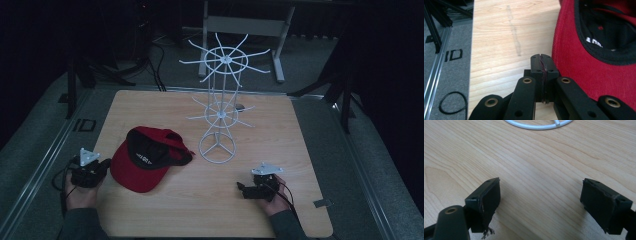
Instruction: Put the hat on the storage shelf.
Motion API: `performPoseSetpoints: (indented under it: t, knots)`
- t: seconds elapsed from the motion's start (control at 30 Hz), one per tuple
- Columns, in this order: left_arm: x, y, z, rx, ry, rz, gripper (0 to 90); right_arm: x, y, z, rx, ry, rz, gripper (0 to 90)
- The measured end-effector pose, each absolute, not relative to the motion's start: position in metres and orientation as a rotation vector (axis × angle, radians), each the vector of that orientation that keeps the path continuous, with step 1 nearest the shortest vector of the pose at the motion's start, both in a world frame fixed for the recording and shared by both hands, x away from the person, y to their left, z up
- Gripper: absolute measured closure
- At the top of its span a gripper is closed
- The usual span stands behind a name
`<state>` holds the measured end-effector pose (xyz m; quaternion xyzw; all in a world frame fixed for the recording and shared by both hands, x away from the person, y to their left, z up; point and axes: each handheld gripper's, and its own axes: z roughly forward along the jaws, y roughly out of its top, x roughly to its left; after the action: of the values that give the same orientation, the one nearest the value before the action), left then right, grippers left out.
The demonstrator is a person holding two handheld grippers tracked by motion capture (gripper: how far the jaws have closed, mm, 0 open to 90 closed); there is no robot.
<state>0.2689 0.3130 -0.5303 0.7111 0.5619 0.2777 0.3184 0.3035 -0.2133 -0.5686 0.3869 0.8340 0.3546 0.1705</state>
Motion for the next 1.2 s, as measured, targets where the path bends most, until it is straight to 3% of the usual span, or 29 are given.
performPoseSetpoints:
  t: [1.2]
  knots:
    - [0.256,0.221,-0.534,2.038,1.216,0.565,90.0,0.304,-0.213,-0.569,1.1,2.369,1.007,16.3]
